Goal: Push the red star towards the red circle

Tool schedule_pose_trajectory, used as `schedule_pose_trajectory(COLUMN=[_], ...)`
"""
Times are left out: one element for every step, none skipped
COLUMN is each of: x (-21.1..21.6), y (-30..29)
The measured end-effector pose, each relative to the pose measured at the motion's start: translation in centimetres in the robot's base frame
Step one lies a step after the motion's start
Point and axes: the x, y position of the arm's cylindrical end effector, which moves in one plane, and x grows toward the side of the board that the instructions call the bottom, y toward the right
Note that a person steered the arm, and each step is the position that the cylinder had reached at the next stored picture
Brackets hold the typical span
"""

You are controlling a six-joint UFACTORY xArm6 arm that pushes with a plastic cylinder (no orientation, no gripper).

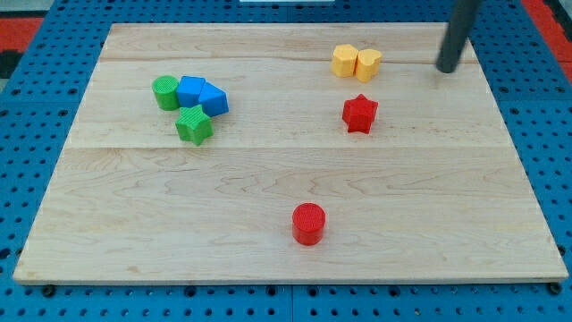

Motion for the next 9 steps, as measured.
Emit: schedule_pose_trajectory(x=[3.4,5.3,7.3,7.3,7.7,11.9,11.6,11.9,14.3], y=[1.4,-3.2,-9.1,-14.1,-17.4,-21.3,-22.4,-24.8,-25.1])
